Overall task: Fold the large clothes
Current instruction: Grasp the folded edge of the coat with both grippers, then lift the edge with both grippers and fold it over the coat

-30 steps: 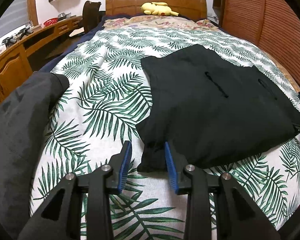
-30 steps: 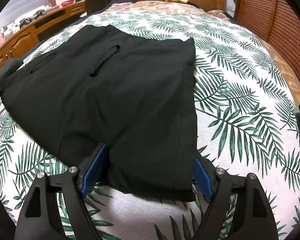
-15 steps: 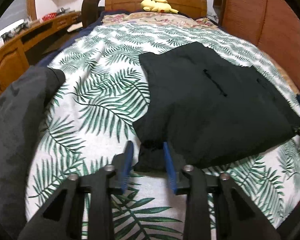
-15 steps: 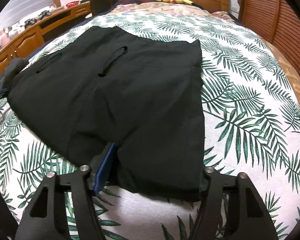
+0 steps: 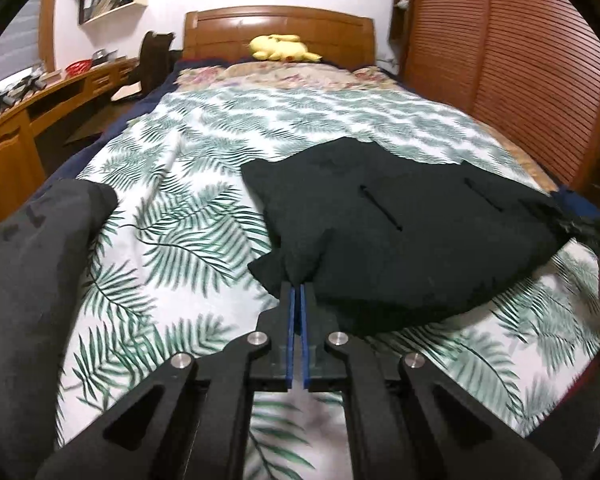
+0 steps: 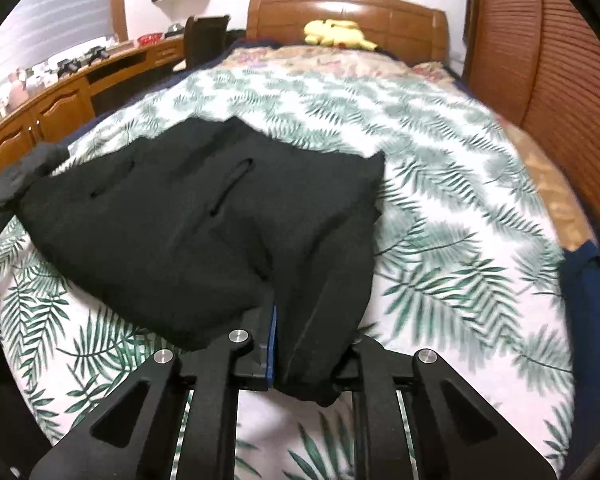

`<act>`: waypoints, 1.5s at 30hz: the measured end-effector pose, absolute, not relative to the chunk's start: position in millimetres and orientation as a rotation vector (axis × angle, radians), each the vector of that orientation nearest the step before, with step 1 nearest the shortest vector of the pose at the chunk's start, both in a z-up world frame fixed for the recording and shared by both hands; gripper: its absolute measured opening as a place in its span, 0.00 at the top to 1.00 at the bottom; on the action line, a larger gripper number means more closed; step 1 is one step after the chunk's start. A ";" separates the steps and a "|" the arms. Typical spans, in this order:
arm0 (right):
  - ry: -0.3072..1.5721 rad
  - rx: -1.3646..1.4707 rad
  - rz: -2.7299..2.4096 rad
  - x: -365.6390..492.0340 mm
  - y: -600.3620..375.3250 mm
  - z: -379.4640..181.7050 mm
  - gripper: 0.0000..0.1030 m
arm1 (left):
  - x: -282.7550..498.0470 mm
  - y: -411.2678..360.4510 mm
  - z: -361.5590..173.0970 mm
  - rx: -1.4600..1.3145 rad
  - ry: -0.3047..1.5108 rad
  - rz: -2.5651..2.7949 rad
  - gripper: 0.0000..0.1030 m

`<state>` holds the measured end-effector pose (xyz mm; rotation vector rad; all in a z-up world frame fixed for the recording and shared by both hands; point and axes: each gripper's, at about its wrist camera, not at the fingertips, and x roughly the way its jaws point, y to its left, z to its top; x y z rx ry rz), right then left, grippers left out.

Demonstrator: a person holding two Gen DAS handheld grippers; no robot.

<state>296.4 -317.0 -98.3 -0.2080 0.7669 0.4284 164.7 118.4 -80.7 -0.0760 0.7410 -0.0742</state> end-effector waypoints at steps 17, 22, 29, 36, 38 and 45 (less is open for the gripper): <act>0.844 -0.175 0.372 202.9 -378.9 -101.5 0.88 | 93.2 75.9 -90.7 -0.106 0.761 -0.168 1.00; 0.859 -0.165 0.351 206.4 -379.7 -109.0 0.83 | 89.2 74.6 -92.8 -0.098 0.772 -0.165 1.00; 0.906 -0.132 0.341 211.1 -388.2 -121.8 0.69 | 84.6 73.2 -93.2 -0.096 0.784 -0.161 0.98; 0.949 -0.052 0.340 216.5 -397.6 -134.4 0.49 | 74.1 75.8 -85.6 -0.099 0.769 -0.153 0.96; 0.953 -0.042 0.342 216.4 -398.5 -135.0 0.48 | 68.9 76.2 -82.2 -0.098 0.754 -0.147 0.96; 0.941 -0.057 0.356 214.3 -393.3 -130.1 0.63 | 63.0 75.4 -76.9 -0.090 0.734 -0.146 0.95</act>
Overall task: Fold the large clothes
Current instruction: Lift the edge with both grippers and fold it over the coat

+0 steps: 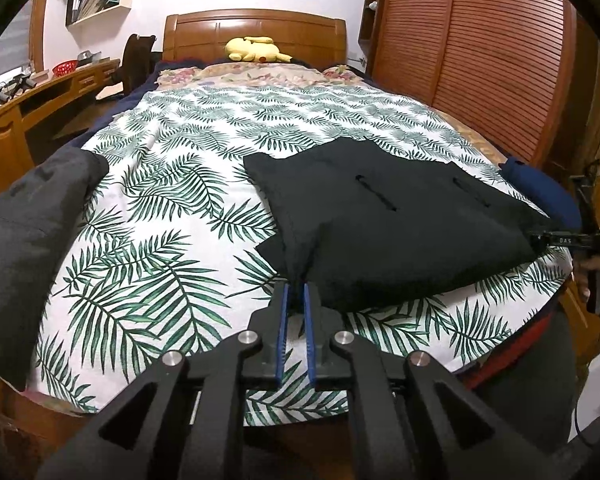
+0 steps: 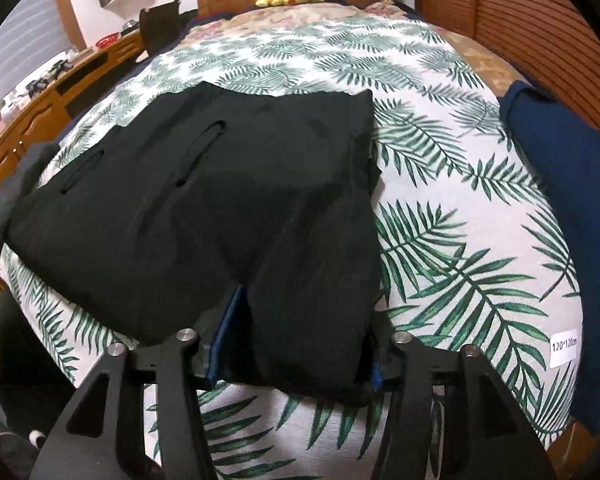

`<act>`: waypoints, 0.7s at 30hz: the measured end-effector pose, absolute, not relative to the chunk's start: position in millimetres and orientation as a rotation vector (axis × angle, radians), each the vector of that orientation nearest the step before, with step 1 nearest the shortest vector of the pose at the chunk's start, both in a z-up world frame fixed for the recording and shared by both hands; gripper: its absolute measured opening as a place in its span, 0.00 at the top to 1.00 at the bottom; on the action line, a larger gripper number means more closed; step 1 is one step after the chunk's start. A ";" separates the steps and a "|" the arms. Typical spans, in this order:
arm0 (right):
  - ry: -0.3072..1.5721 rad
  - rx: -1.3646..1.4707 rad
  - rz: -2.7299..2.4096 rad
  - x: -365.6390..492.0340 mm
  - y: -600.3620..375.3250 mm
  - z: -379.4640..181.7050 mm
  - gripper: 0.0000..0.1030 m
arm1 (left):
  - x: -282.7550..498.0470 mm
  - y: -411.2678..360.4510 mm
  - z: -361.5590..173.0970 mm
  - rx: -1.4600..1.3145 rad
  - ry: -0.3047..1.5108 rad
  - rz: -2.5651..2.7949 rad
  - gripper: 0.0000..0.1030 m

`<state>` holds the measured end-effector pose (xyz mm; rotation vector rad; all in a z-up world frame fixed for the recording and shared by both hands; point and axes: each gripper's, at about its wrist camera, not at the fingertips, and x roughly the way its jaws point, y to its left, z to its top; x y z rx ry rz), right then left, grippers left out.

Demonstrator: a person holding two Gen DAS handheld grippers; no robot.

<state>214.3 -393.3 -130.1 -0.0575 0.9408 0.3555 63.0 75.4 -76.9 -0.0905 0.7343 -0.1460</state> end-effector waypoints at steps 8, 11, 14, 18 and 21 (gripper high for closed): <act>0.740 -0.065 0.403 210.4 -369.0 -55.9 0.84 | 58.7 75.6 -73.1 -0.091 0.714 -0.145 0.95; 0.674 -0.088 0.442 210.5 -344.9 -28.4 0.85 | 55.4 78.5 -71.5 -0.095 0.705 -0.142 0.95; 0.627 -0.117 0.504 211.7 -314.1 -7.6 0.86 | 52.5 82.5 -69.5 -0.100 0.697 -0.135 0.95; 0.586 -0.163 0.592 214.8 -259.9 11.0 0.87 | 47.2 89.8 -67.1 -0.107 0.684 -0.123 0.95; 0.565 -0.209 0.661 212.6 -214.7 16.9 0.88 | 42.5 96.6 -66.2 -0.114 0.678 -0.113 0.95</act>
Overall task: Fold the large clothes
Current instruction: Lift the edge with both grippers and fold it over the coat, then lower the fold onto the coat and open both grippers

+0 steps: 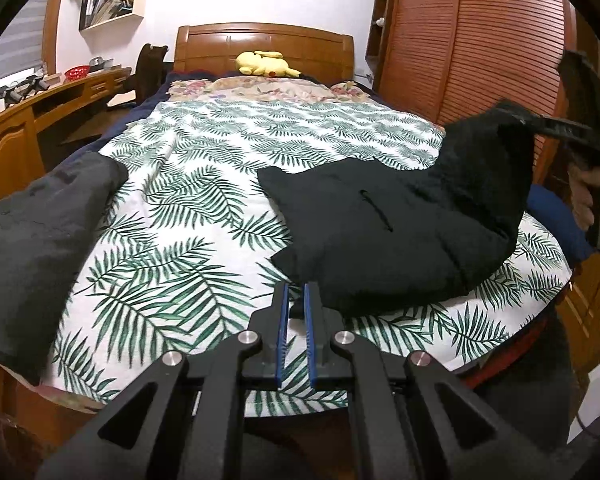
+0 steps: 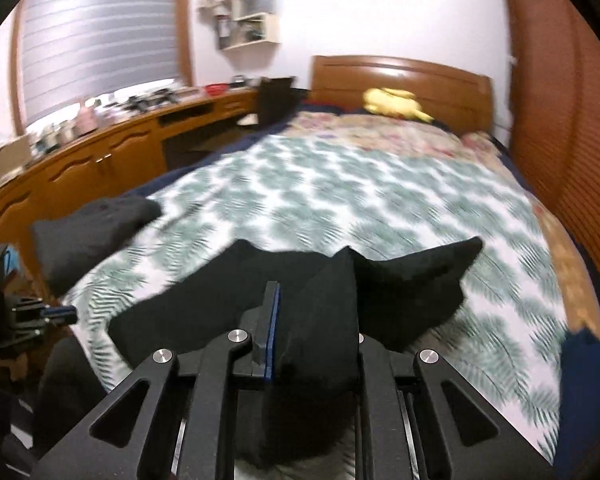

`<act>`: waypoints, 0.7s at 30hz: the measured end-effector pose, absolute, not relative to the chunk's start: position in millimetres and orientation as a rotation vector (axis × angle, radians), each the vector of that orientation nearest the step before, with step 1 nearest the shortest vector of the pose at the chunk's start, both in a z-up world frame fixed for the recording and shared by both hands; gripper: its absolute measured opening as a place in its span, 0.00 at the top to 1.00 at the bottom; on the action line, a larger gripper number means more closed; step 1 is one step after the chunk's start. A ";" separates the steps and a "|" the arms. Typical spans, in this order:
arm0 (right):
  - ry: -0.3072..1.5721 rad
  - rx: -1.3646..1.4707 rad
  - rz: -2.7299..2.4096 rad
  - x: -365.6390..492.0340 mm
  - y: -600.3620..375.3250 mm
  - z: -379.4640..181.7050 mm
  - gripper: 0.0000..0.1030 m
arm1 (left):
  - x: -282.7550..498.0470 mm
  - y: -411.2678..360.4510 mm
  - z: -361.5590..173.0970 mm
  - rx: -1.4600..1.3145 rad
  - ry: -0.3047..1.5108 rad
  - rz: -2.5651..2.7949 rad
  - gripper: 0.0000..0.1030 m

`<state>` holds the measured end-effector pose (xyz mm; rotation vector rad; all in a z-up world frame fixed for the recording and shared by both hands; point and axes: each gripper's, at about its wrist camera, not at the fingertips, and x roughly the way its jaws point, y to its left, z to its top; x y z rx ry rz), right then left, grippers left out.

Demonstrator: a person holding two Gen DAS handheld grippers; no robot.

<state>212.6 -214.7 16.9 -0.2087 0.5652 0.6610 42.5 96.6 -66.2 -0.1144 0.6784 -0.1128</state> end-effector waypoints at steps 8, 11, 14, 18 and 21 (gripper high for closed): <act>0.588 -0.318 0.874 194.2 -92.3 -9.0 0.89 | 30.6 117.0 -68.4 -0.128 0.680 -0.070 0.95; 0.664 -0.335 0.910 191.6 -62.0 -33.4 0.86 | 27.3 121.3 -69.3 -0.134 0.681 -0.061 0.95; 0.709 -0.347 0.908 188.2 -47.3 -48.2 0.75 | 25.7 123.6 -69.6 -0.137 0.684 -0.061 0.95; 0.693 -0.296 0.901 186.5 -60.6 -37.3 0.49 | 26.6 120.2 -68.1 -0.141 0.682 -0.075 0.95; 0.677 -0.262 0.878 189.0 -82.5 -22.5 0.49 | 29.3 114.9 -65.8 -0.141 0.675 -0.089 0.95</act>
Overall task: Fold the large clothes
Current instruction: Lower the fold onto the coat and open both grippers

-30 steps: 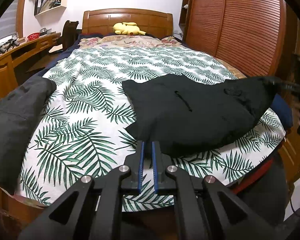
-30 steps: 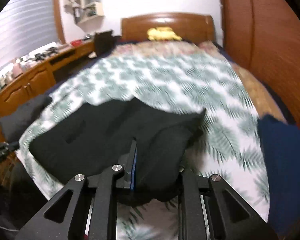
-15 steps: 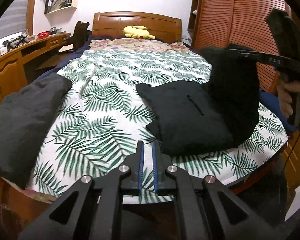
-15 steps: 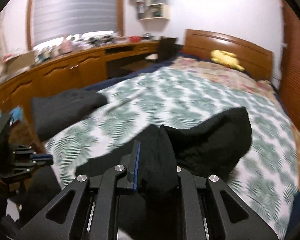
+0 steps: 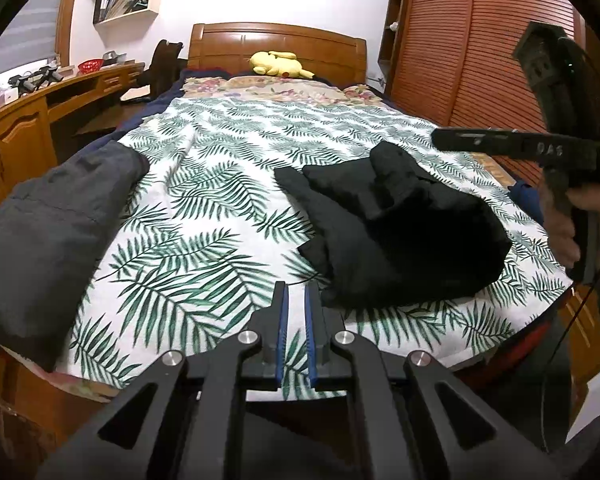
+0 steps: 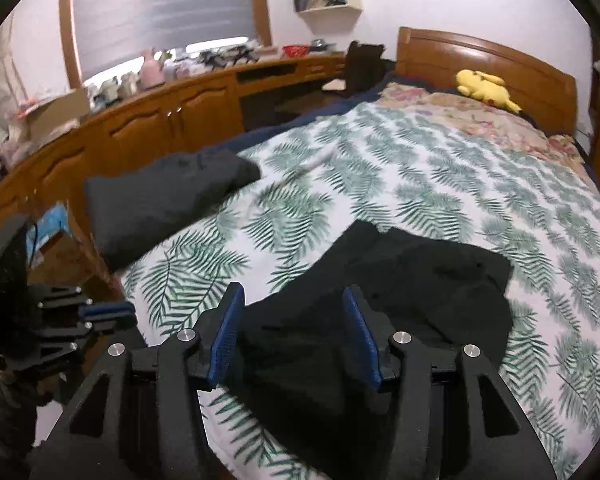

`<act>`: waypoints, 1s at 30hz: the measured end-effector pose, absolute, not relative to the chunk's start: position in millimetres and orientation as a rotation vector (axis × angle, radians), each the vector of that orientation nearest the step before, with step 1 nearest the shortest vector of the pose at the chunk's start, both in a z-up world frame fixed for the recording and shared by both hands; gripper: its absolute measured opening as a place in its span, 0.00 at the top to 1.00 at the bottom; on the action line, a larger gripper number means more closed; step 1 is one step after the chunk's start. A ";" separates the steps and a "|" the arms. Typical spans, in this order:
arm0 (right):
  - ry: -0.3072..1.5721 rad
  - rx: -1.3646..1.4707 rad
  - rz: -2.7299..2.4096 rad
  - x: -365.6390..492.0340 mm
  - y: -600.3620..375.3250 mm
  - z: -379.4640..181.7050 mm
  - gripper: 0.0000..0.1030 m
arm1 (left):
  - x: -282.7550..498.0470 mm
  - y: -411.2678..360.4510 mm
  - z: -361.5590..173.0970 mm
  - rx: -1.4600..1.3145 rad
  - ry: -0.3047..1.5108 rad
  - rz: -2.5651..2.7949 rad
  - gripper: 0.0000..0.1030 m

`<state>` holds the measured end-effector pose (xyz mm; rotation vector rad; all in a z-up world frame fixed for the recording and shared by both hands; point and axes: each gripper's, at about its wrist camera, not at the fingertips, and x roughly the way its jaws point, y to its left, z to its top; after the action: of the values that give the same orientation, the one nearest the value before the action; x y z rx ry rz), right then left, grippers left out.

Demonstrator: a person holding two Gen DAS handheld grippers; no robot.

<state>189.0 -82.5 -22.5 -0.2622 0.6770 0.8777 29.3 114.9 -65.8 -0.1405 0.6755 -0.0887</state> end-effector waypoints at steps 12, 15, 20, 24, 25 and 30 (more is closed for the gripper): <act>0.757 -0.265 0.696 201.8 -178.4 -59.4 0.50 | 52.5 79.1 -42.9 -0.142 0.629 -0.186 0.94; 0.801 -0.221 0.717 199.0 -189.3 -77.1 0.50 | 60.8 69.9 -36.9 -0.141 0.620 -0.215 0.91; 0.824 -0.219 0.741 187.8 -183.9 -99.8 0.50 | 74.2 51.7 -36.2 -0.120 0.634 -0.241 0.87; 0.817 -0.207 0.744 187.6 -184.8 -102.8 0.50 | 83.8 43.1 -44.1 -0.108 0.667 -0.256 0.85; 0.818 -0.201 0.746 187.7 -185.8 -103.3 0.50 | 86.0 42.0 -45.6 -0.106 0.673 -0.257 0.85; 0.816 -0.194 0.747 187.9 -187.1 -107.2 0.49 | 99.7 35.5 -54.2 -0.080 0.703 -0.249 0.83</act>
<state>187.9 -187.1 -107.2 -0.1943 0.8160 0.7465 99.7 35.5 -54.2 -0.0804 0.7031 -0.2489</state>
